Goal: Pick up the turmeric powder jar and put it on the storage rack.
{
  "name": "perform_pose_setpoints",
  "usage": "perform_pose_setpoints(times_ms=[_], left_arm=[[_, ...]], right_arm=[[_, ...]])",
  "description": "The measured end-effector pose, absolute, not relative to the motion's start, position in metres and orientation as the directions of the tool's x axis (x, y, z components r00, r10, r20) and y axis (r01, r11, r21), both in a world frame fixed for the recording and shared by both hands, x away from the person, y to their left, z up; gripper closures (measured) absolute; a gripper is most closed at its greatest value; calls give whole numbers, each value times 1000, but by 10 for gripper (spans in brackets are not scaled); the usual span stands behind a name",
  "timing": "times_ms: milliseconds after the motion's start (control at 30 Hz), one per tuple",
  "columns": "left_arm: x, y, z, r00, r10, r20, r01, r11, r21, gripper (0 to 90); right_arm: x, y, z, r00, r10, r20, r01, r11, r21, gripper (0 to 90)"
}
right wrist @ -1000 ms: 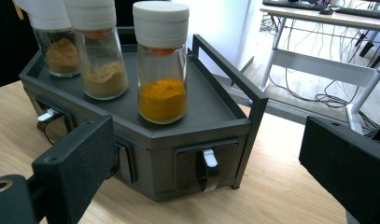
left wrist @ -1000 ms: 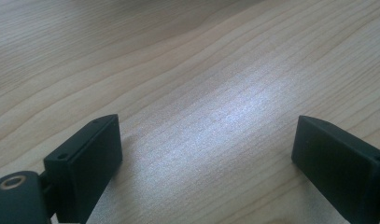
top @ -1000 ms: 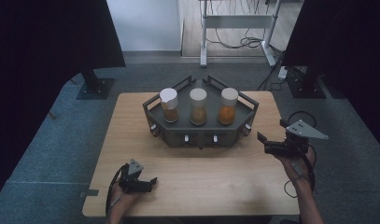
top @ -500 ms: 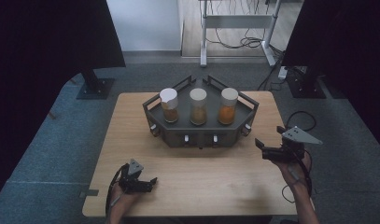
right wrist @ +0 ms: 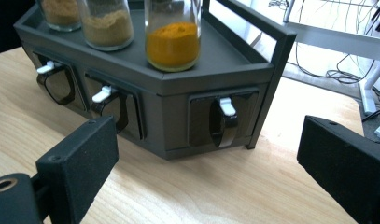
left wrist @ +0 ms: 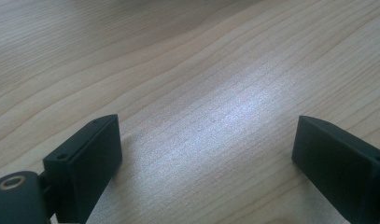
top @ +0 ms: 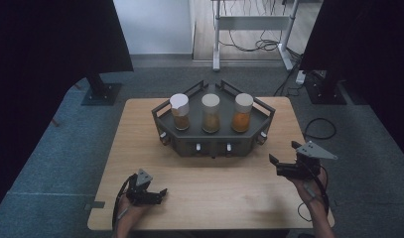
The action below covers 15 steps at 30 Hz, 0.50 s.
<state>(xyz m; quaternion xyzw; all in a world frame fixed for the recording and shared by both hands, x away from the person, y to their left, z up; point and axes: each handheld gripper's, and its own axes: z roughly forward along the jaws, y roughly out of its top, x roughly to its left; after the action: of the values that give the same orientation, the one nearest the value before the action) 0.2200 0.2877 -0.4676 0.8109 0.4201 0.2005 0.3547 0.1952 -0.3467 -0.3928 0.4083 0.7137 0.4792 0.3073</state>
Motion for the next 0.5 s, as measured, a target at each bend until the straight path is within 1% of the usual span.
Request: perform_pose_setpoints(times_ms=[500], left_arm=[[220,288,-468,567,823,28,539,-396,744,78]], right_arm=[[195,-342,-413,-480,876,-36,334,220,917,51]])
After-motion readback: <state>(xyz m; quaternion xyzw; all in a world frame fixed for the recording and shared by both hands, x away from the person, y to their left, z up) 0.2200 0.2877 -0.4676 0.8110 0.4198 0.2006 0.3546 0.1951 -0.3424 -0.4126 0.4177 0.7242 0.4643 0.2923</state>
